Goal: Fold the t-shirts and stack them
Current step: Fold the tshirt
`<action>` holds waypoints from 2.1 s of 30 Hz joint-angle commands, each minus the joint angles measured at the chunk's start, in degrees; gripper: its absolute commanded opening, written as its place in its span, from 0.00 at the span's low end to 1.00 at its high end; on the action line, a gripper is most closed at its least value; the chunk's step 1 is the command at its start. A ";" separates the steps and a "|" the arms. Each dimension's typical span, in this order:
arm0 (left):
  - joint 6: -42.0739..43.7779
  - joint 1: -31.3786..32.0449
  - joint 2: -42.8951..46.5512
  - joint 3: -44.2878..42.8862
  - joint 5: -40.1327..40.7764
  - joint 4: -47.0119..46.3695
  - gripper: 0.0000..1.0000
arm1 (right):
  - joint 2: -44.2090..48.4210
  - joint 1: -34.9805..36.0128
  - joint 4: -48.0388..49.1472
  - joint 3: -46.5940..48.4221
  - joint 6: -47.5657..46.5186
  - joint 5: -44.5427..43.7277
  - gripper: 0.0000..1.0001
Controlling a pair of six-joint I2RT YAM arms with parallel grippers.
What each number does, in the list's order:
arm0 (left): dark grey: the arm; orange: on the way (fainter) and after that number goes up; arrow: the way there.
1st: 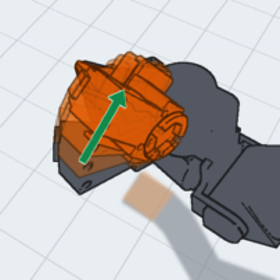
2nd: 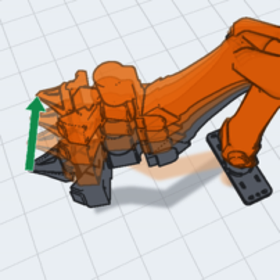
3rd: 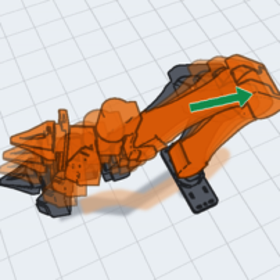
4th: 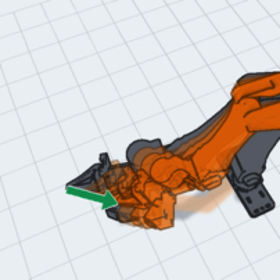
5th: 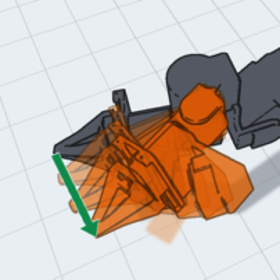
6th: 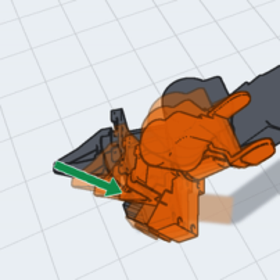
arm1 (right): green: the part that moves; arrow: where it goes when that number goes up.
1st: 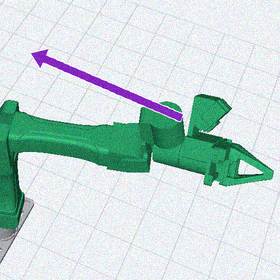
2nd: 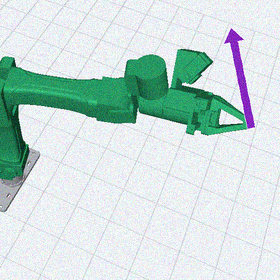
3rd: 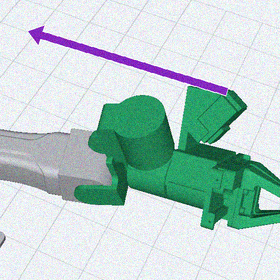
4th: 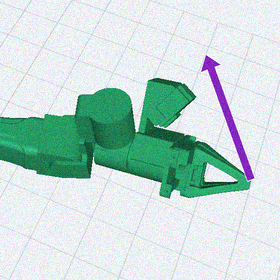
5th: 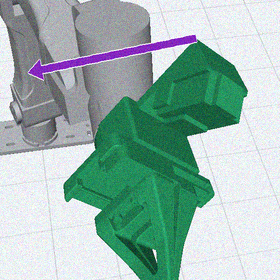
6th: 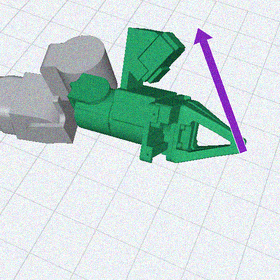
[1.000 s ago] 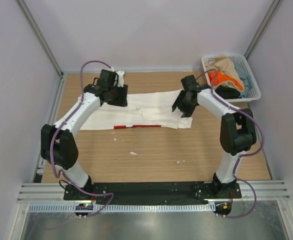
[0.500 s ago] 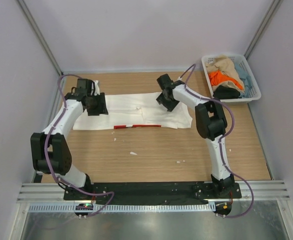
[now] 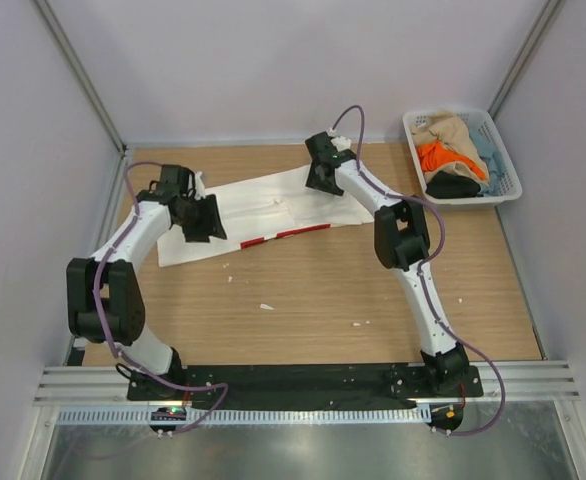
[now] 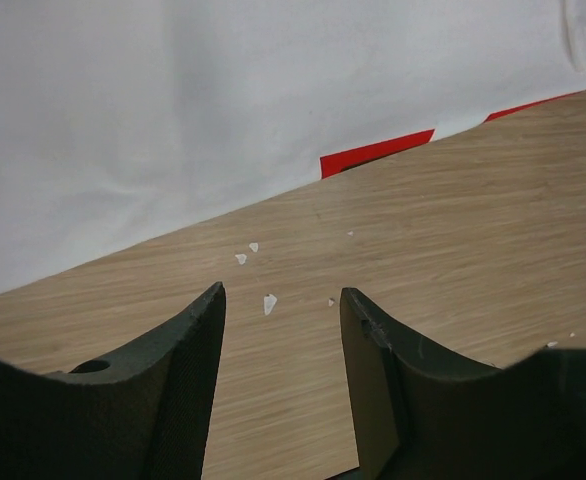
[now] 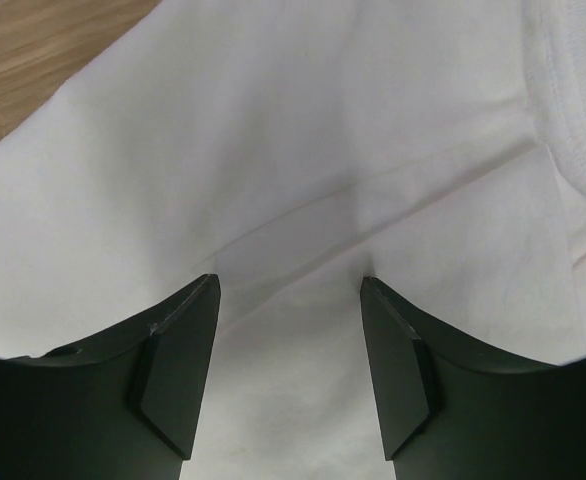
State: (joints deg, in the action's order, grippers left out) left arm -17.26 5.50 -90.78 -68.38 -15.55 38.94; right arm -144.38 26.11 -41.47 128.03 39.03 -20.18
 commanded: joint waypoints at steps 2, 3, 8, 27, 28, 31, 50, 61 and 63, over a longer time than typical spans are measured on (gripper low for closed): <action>-2.34 2.14 -2.73 -2.89 -2.99 -0.18 0.52 | -7.84 -2.11 1.05 8.17 -13.70 4.36 0.65; -2.43 2.50 -3.17 -3.51 -3.17 -0.09 0.52 | -7.59 -2.37 -0.87 9.68 -15.63 4.28 0.65; -2.52 4.87 -4.84 -8.78 -3.43 2.37 0.50 | 1.88 -4.39 -2.83 6.57 -15.30 4.18 0.70; -20.18 21.48 -29.18 -25.13 -3.18 -21.54 0.43 | 29.33 -20.92 16.16 -36.18 -15.74 40.22 0.63; -20.62 21.49 -30.67 -25.83 -2.39 -21.27 0.43 | 29.33 -21.01 16.42 -36.70 -15.82 41.27 0.61; -22.02 21.49 -32.08 -27.16 -0.54 -21.10 0.42 | 28.80 -21.27 16.60 -36.88 -15.47 42.68 0.55; -26.16 21.57 -38.77 -32.17 -4.84 -20.22 0.40 | 25.81 -22.77 15.37 -39.35 -14.06 42.51 0.55; -27.13 21.57 -40.44 -34.37 -6.16 -21.10 0.15 | 24.32 -24.09 17.56 -41.89 -13.10 45.14 0.50; -27.04 21.57 -40.18 -34.54 -6.16 -21.45 0.09 | 23.88 -24.26 18.35 -42.33 -12.57 46.46 0.47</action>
State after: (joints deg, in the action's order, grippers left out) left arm -43.86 27.00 -130.89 -100.55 -20.08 19.49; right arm -120.29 2.28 -25.52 86.19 25.67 23.70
